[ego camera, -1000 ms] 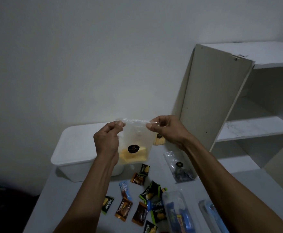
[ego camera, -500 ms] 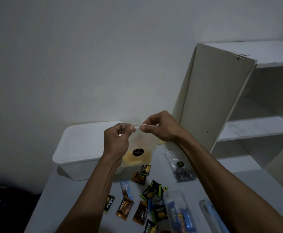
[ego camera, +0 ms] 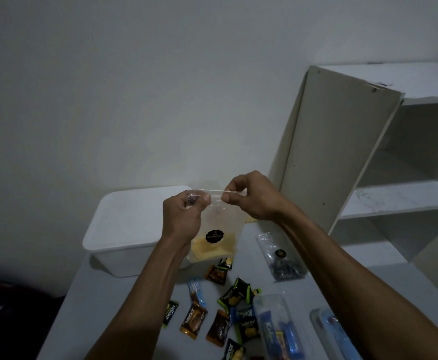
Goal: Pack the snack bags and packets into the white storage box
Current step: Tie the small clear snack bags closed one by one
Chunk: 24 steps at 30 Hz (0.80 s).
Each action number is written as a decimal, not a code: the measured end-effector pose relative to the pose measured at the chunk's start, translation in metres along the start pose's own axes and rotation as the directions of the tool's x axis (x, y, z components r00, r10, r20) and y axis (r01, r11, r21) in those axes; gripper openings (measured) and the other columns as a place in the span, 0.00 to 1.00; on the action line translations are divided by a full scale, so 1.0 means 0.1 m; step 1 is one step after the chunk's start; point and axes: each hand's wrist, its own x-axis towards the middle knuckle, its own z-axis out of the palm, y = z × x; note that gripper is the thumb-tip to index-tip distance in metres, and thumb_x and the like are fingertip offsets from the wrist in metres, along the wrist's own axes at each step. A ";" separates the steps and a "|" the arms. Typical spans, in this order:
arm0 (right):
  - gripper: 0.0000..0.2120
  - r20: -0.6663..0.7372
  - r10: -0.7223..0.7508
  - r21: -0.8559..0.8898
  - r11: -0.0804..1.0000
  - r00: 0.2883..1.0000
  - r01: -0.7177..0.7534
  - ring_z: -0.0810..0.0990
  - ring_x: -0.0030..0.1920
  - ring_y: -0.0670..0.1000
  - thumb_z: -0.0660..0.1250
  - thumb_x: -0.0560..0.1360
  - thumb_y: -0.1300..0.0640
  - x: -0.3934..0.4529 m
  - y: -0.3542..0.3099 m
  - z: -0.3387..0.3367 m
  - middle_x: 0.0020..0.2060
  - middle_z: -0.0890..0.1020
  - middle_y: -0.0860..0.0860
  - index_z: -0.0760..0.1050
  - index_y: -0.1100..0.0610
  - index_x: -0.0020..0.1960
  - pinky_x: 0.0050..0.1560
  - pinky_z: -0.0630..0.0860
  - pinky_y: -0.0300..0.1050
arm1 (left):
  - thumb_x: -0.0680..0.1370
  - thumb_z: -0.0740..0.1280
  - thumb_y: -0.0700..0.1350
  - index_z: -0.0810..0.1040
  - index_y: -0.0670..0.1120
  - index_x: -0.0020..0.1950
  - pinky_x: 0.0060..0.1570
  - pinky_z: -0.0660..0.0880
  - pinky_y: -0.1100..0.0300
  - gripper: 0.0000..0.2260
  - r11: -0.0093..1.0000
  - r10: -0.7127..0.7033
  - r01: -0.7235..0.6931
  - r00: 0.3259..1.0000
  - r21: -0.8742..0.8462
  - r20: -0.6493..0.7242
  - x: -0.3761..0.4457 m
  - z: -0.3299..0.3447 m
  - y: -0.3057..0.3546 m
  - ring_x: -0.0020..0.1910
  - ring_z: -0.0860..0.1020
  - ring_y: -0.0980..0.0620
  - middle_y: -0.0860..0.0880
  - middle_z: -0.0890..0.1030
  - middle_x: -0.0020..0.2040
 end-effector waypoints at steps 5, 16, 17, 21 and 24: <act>0.05 -0.010 0.003 0.051 0.999 1.000 -0.003 0.81 0.45 0.46 0.72 0.76 0.53 -0.04 0.04 0.00 0.40 0.85 0.47 0.82 0.53 0.42 0.43 0.75 0.40 | 0.72 0.75 0.37 0.84 0.46 0.40 0.38 0.76 0.70 0.05 0.998 -0.034 0.039 0.996 -0.057 0.085 -0.01 0.01 0.03 0.36 0.81 0.60 0.52 0.84 0.36; 0.07 -0.074 0.098 0.187 0.979 0.992 -0.083 0.83 0.41 0.55 0.75 0.72 0.50 -0.11 0.25 -0.04 0.39 0.85 0.48 0.83 0.53 0.41 0.42 0.80 0.54 | 0.70 0.76 0.37 0.84 0.47 0.38 0.41 0.74 0.64 0.05 0.989 -0.123 0.126 0.992 -0.079 0.041 0.00 0.06 0.00 0.36 0.81 0.59 0.52 0.85 0.36; 0.08 -0.073 0.115 0.212 0.972 0.991 -0.097 0.84 0.41 0.58 0.75 0.72 0.50 -0.12 0.27 -0.06 0.40 0.85 0.49 0.83 0.54 0.42 0.43 0.81 0.56 | 0.71 0.75 0.38 0.84 0.47 0.38 0.41 0.73 0.64 0.05 0.989 -0.124 0.127 0.991 -0.078 0.046 0.00 0.05 0.00 0.36 0.81 0.61 0.52 0.85 0.37; 0.10 -0.133 0.145 0.255 0.961 0.980 -0.107 0.84 0.39 0.53 0.78 0.69 0.48 -0.13 0.32 -0.07 0.40 0.86 0.49 0.83 0.55 0.40 0.46 0.81 0.54 | 0.71 0.75 0.39 0.84 0.46 0.40 0.40 0.71 0.64 0.03 0.982 -0.143 0.146 0.989 -0.118 0.033 -0.01 0.06 0.02 0.34 0.79 0.63 0.50 0.84 0.38; 0.13 -0.164 0.179 0.315 0.941 0.970 -0.121 0.85 0.44 0.48 0.79 0.66 0.49 -0.16 0.30 -0.11 0.39 0.87 0.48 0.83 0.58 0.38 0.46 0.79 0.43 | 0.70 0.76 0.40 0.83 0.45 0.39 0.44 0.72 0.62 0.03 0.968 -0.182 0.178 0.983 -0.176 -0.009 0.02 0.03 0.03 0.35 0.79 0.63 0.53 0.83 0.37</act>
